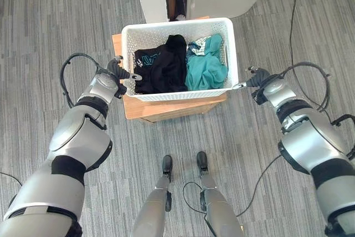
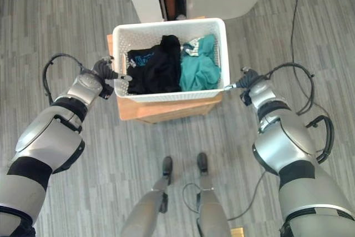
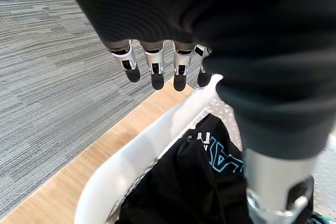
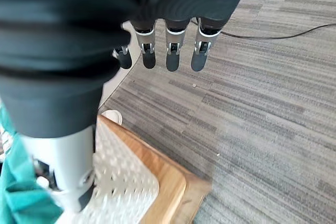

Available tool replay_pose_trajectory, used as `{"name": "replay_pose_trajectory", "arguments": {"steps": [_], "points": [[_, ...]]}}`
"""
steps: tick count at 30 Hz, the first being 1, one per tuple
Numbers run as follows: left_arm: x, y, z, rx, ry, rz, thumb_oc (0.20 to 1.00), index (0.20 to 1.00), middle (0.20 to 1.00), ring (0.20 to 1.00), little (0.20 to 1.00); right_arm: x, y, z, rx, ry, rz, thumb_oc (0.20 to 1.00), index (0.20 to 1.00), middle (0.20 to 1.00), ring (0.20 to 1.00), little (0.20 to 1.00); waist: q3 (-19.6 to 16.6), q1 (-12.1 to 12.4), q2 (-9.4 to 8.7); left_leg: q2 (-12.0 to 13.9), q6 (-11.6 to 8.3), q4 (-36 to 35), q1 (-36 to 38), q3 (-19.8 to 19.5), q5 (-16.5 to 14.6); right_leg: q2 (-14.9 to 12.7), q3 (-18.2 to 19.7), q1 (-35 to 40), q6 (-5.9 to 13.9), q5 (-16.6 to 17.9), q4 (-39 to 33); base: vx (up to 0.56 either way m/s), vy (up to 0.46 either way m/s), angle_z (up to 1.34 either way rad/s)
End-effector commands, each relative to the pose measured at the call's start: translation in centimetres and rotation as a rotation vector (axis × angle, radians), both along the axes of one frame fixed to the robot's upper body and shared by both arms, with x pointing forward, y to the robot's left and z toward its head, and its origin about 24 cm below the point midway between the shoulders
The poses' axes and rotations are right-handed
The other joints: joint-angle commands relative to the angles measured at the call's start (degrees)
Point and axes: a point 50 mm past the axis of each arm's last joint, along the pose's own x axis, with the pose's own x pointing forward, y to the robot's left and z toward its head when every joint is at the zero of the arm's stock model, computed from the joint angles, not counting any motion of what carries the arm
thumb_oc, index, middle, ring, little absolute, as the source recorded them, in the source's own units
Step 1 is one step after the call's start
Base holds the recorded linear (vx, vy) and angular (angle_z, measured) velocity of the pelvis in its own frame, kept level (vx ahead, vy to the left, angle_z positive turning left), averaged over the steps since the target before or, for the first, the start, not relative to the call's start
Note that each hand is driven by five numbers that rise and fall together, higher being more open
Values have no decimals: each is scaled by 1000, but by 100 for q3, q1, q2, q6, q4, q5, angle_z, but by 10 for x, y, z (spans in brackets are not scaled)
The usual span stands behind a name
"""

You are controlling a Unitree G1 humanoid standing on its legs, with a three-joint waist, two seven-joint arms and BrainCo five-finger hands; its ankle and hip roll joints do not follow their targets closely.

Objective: Grab the laundry basket,head to the washer,open it,put in the laundry and shut it.

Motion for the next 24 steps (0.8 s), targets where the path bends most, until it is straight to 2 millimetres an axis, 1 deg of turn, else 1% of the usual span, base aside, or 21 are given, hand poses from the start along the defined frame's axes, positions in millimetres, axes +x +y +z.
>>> {"name": "replay_pose_trajectory", "arguments": {"steps": [1, 2, 3, 4, 10, 13, 17, 18, 19, 20, 21, 23, 24], "points": [[6, -7, 43, 31, -109, 14, 1000, 1000, 1000, 1000, 1000, 5, -8, 44, -3, -116, -47, 1000, 1000, 1000, 1000, 1000, 259, 27, 217, 37, -71, -283, 177, -422, 65, -469, -131, 378, 595, -209, -13, 0, 0, 0], [6, -7, 43, 31, -109, 14, 1000, 1000, 1000, 1000, 1000, 5, -8, 44, -3, -116, -47, 1000, 1000, 1000, 1000, 1000, 259, 27, 217, 37, -72, -283, 177, -422, 65, -469, -132, 378, 595, -209, -13, 0, 0, 0], [6, -13, 37, 13, -98, 5, 1000, 1000, 1000, 1000, 1000, 4, -10, 42, -7, -107, -55, 1000, 1000, 1000, 1000, 1000, 240, 38, 244, 25, -70, -283, 202, -443, 66, -481, -155, 416, 585, -231, -13, 0, 0, 0], [6, -14, 35, 11, -94, 2, 1000, 1000, 1000, 1000, 1000, 4, -10, 41, -6, -104, -55, 1000, 1000, 1000, 1000, 1000, 230, 38, 255, 21, -72, -283, 210, -451, 62, -488, -166, 425, 584, -237, -13, 0, 0, 0], [6, -12, 33, -11, -93, 13, 1000, 1000, 1000, 1000, 1000, 5, -6, 44, -13, -110, -45, 1000, 1000, 1000, 1000, 1000, 222, 54, 301, 3, -69, -283, 194, -468, 64, -501, -196, 414, 574, -226, -13, 0, 0, 0], [7, -18, 35, -12, -99, -2, 1000, 1000, 1000, 1000, 1000, 5, -6, 44, -18, -111, -45, 1000, 1000, 1000, 1000, 1000, 240, 52, 342, -16, -64, -283, 181, -479, 76, -512, -207, 406, 569, -218, -13, 0, 0, 0], [9, -27, 50, 17, -146, -23, 1000, 1000, 1000, 1000, 1000, 8, 3, 56, -11, -179, -21, 1000, 1000, 1000, 1000, 1000, 325, 66, 339, -11, -62, -283, 47, -481, 113, -498, -193, 287, 575, -179, -13, 0, 0, 0], [9, -27, 59, 18, -179, -17, 1000, 1000, 1000, 1000, 1000, 9, 5, 63, -6, -224, -16, 1000, 1000, 1000, 1000, 1000, 373, 47, 307, 7, -67, -283, -35, -488, 134, -481, -187, 211, 578, -156, -13, 0, 0, 0], [9, -27, 59, 18, -179, -18, 1000, 1000, 1000, 1000, 1000, 9, 5, 63, -6, -224, -17, 1000, 1000, 1000, 1000, 1000, 372, 48, 307, 7, -67, -283, -38, -488, 135, -480, -187, 208, 578, -156, -13, 0, 0, 0], [10, -30, 62, 11, -197, -19, 1000, 1000, 1000, 1000, 1000, 9, 1, 67, 1, -251, -26, 1000, 1000, 1000, 1000, 1000, 396, 34, 289, 16, -71, -283, -81, -507, 149, -481, -192, 187, 580, -162, -13, 0, 0, 0], [10, -33, 68, -12, -228, -15, 1000, 1000, 1000, 1000, 1000, 8, -4, 72, 21, -286, -47, 1000, 1000, 1000, 1000, 1000, 401, 28, 281, 11, -65, -283, -96, -526, 141, -475, -197, 180, 576, -177, -13, 0, 0, 0], [10, -31, 69, -57, -251, 6, 1000, 1000, 1000, 1000, 1000, 7, -6, 73, 44, -305, -61, 1000, 1000, 1000, 1000, 1000, 401, 34, 277, 8, -63, -283, -101, -552, 138, -477, -210, 187, 569, -194, -13, 36, -12, 7], [9, -28, 65, -200, -284, 53, 1000, 1000, 1000, 1000, 1000, 7, -8, 74, 71, -319, -77, 1000, 1000, 1000, 1000, 1000, 408, 49, 277, 10, -67, -283, -97, -576, 135, -479, -219, 205, 549, -224, -13, 38, -17, 9]]}}
